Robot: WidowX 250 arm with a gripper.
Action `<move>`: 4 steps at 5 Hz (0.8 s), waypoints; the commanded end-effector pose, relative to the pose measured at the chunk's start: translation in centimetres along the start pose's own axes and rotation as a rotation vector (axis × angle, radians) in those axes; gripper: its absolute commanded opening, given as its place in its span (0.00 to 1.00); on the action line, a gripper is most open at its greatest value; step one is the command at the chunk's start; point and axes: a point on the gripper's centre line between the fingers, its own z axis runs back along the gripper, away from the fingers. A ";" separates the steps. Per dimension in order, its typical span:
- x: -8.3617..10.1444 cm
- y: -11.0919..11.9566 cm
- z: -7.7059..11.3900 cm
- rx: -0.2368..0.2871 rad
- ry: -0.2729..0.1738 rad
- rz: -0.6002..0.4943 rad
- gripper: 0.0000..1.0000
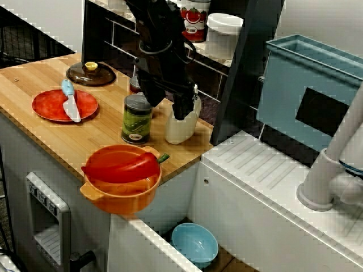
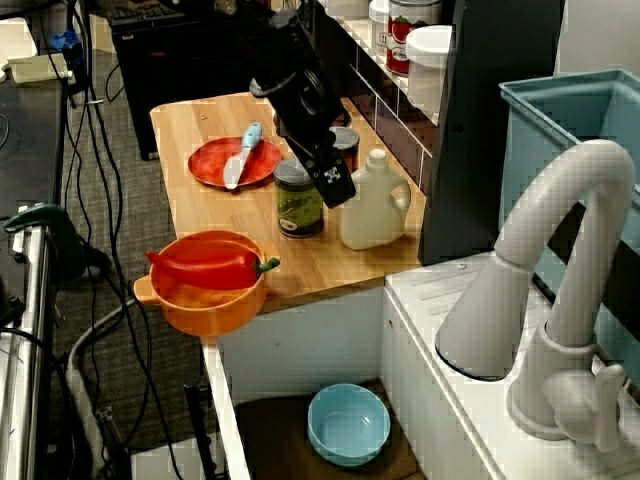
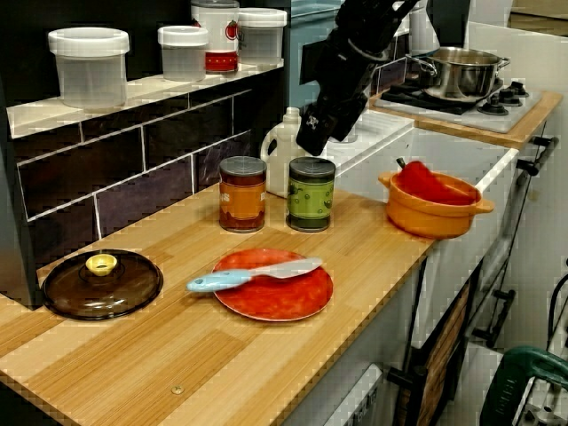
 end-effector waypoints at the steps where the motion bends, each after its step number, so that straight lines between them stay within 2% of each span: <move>1: 1.9 2.2 3.1 -0.010 -0.075 -0.008 1.00; 4: 2.8 2.2 1.4 0.012 -0.093 0.007 1.00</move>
